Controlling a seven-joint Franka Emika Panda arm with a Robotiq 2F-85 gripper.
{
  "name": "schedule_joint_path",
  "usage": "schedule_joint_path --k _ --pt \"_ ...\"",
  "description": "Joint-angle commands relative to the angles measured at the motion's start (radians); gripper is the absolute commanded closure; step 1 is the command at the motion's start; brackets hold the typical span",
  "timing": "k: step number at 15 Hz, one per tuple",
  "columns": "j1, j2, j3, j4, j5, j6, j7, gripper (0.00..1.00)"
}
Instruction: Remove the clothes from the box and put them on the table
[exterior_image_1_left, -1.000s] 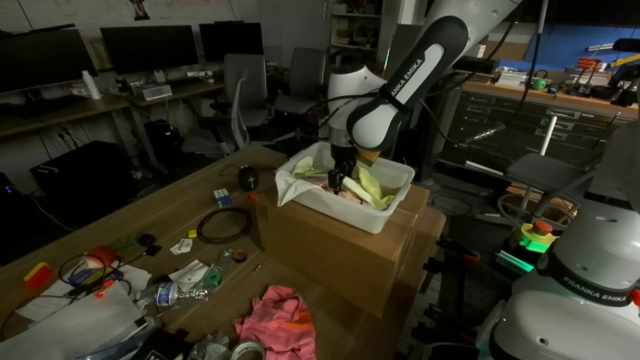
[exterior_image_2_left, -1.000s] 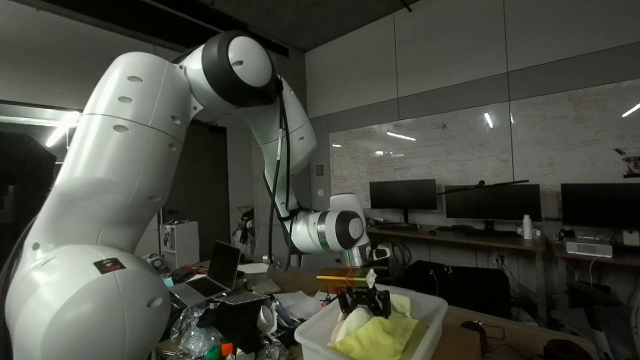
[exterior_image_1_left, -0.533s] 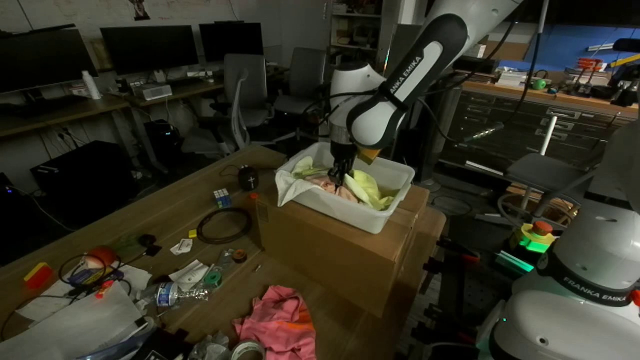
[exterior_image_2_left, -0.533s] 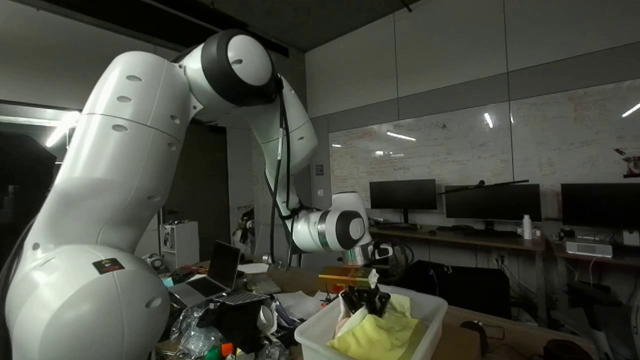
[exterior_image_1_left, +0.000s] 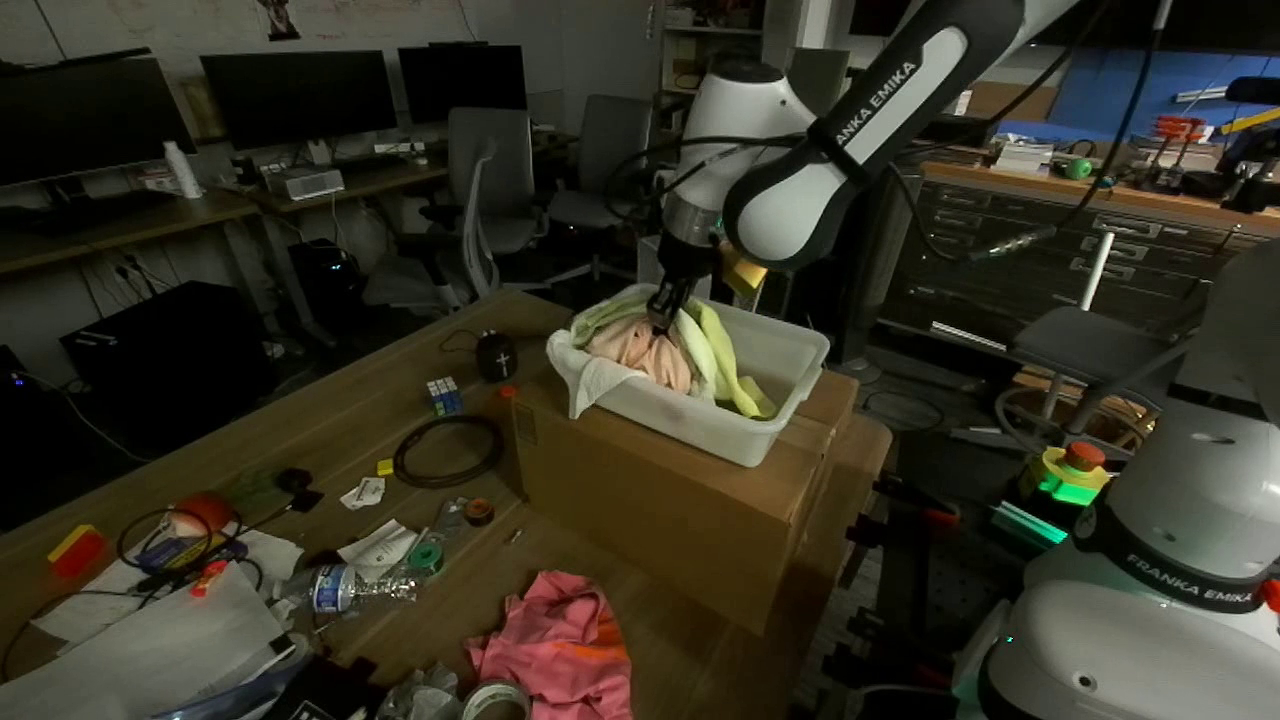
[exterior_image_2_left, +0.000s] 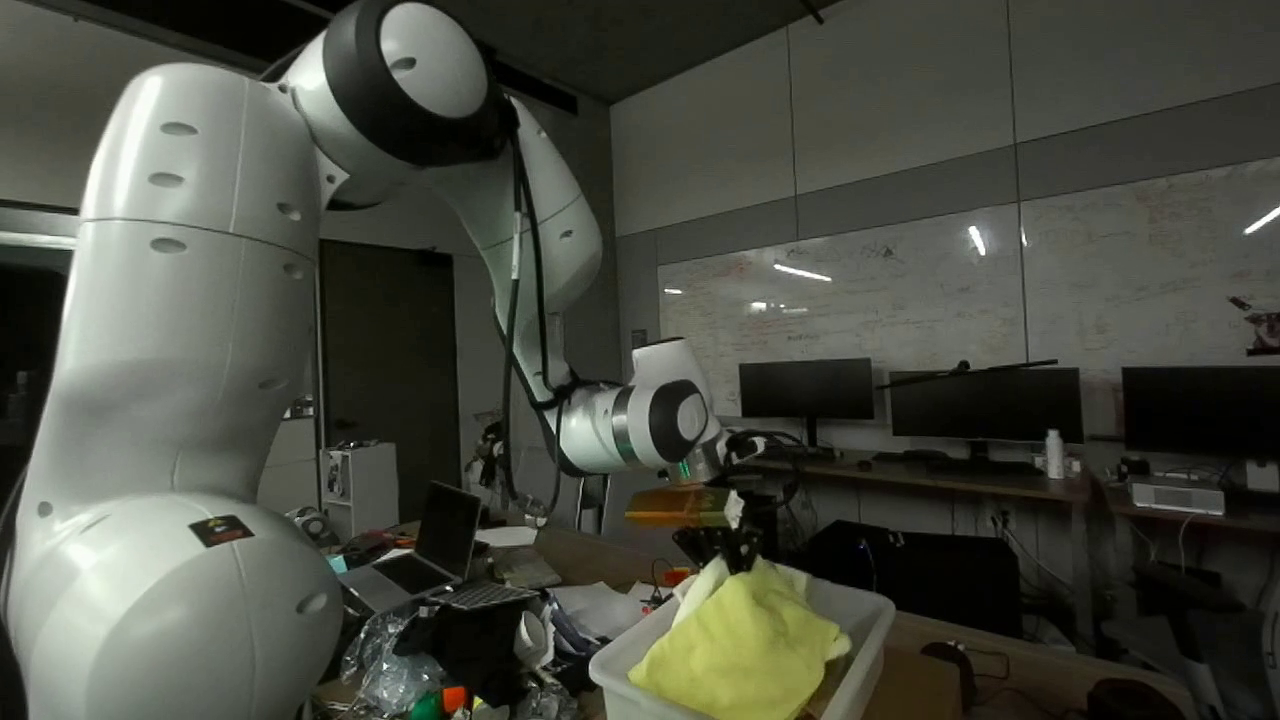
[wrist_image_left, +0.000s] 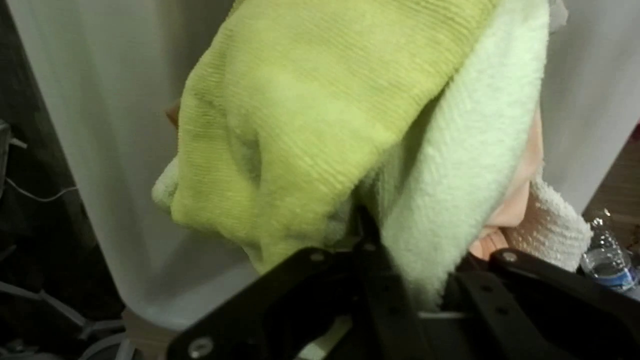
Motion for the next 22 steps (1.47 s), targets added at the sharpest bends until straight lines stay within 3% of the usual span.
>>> schedule_joint_path --k 1,6,11,18,22 --pt "0.002 -0.159 0.007 -0.074 -0.015 0.062 0.032 0.96" --pt "-0.023 -0.287 0.031 -0.08 0.045 0.086 0.077 0.96" --pt "-0.027 -0.396 0.04 -0.083 -0.039 0.124 0.198 0.96" --pt "-0.062 -0.489 0.151 -0.079 -0.186 0.137 0.319 0.96" --pt "-0.016 -0.52 0.198 -0.077 -0.199 0.122 0.294 0.96"
